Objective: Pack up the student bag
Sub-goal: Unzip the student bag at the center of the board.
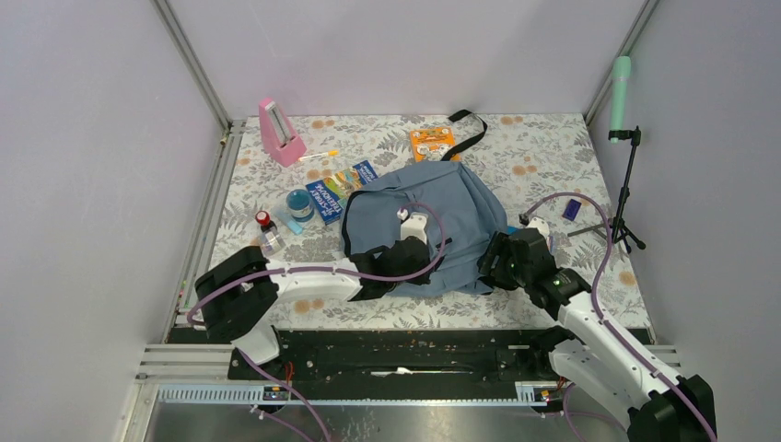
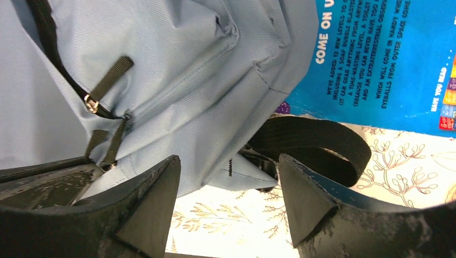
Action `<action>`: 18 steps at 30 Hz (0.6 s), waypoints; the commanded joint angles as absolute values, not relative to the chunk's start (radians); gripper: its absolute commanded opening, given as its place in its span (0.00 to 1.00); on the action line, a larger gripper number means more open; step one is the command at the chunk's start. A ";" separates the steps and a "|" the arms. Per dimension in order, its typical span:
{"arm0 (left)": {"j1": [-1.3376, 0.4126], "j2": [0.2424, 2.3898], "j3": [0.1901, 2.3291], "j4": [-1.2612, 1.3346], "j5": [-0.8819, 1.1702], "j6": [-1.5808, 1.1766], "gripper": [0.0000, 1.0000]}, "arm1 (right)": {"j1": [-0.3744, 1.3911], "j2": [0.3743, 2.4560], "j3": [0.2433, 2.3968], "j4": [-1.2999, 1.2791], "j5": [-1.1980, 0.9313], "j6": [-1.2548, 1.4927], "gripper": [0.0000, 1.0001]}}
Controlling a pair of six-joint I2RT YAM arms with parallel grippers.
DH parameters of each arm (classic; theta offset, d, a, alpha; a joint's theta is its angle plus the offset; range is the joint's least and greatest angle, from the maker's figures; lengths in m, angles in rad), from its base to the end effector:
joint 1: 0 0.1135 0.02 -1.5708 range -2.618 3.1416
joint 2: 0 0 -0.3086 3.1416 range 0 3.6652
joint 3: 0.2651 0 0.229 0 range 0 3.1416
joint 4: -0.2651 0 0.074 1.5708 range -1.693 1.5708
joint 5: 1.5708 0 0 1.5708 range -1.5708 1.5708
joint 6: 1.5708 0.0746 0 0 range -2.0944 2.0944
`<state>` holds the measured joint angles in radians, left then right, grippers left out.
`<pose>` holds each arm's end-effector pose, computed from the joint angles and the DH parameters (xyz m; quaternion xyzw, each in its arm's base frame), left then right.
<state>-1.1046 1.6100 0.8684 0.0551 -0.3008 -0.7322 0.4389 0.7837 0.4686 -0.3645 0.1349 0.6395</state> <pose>0.1761 -0.3009 0.2248 0.1024 0.8901 -0.2540 0.3644 0.1357 0.0526 0.2269 0.1191 0.8929 0.1686 0.4002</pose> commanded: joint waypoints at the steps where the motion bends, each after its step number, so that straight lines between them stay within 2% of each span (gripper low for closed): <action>1: -1.105 1.554 0.848 0.158 -0.350 -0.761 0.00 | 0.445 0.797 0.496 -0.413 0.180 0.650 0.75; 11: -1.104 1.537 0.839 0.171 -0.352 -0.764 0.00 | 0.445 0.827 0.410 -0.234 0.039 0.764 0.77; 16: -1.105 1.533 0.835 0.180 -0.348 -0.767 0.00 | 0.445 0.874 0.377 -0.160 0.021 0.816 0.73; 18: -1.105 1.529 0.831 0.183 -0.350 -0.768 0.00 | 0.445 0.880 0.365 -0.136 0.035 0.829 0.68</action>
<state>-1.1046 1.5791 0.8402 0.1013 -0.3096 -0.7578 0.4389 0.8673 0.3817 -0.2295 0.0387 0.7704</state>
